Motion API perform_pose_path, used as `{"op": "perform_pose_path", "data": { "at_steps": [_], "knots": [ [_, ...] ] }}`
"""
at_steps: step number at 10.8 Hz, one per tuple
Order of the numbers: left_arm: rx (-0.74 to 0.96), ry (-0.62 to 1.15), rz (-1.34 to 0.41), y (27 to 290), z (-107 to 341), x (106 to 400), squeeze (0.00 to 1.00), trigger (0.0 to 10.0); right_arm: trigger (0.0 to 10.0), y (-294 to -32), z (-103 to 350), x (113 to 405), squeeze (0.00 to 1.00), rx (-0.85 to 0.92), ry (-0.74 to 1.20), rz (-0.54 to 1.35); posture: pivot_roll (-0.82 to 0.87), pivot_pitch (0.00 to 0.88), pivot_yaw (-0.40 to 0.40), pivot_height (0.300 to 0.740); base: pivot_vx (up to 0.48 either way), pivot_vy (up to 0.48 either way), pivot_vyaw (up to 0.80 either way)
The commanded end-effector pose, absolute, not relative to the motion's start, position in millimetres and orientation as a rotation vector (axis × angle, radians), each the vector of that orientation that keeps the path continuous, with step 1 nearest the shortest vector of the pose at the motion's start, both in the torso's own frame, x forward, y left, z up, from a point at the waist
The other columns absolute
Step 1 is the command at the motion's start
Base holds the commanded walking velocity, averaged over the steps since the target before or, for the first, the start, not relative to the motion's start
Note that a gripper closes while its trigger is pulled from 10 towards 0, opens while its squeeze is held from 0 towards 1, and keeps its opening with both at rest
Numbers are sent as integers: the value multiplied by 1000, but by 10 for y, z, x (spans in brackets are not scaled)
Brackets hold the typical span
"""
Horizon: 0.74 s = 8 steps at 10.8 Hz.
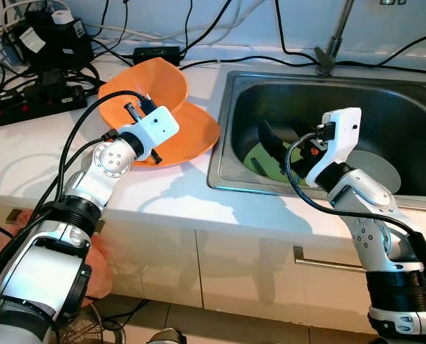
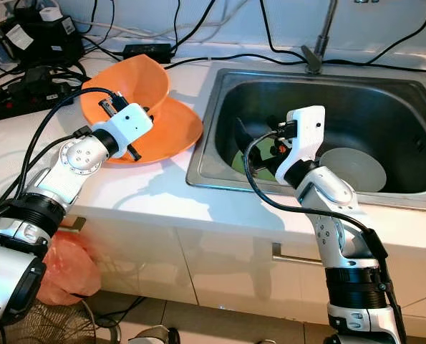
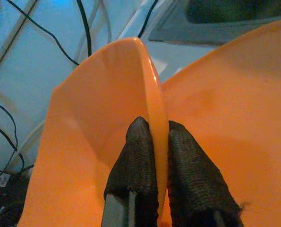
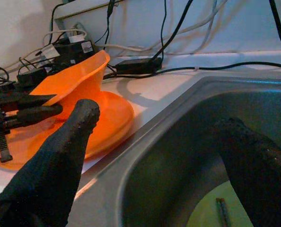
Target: Kitchen organization
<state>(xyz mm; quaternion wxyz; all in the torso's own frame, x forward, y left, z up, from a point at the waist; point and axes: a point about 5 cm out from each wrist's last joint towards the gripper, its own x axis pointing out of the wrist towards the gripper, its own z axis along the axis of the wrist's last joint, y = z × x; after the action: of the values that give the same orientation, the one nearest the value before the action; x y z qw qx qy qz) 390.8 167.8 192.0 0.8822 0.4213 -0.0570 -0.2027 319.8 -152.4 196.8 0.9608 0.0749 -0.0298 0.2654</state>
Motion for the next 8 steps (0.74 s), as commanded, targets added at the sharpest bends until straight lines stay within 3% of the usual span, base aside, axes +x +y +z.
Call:
{"op": "perform_pose_path", "data": {
  "at_steps": [1, 5, 8],
  "knots": [
    [887, -97, -430, 1686, 1834, 3889, 0, 0, 10000, -1538, 1986, 3185, 0, 175, -62, 541, 54, 57, 53, 740, 0, 0, 0],
    [920, -199, -390, 1657, 1952, 3892, 0, 0, 10000, -1484, 1944, 3057, 0, 168, -3, 693, 52, 58, 50, 740, 0, 0, 0],
    [1008, -455, -334, 1512, 2270, 3862, 0, 0, 10000, -1474, 1933, 3031, 0, 164, 14, 722, 56, 58, 48, 740, 0, 0, 0]
  ]
}}
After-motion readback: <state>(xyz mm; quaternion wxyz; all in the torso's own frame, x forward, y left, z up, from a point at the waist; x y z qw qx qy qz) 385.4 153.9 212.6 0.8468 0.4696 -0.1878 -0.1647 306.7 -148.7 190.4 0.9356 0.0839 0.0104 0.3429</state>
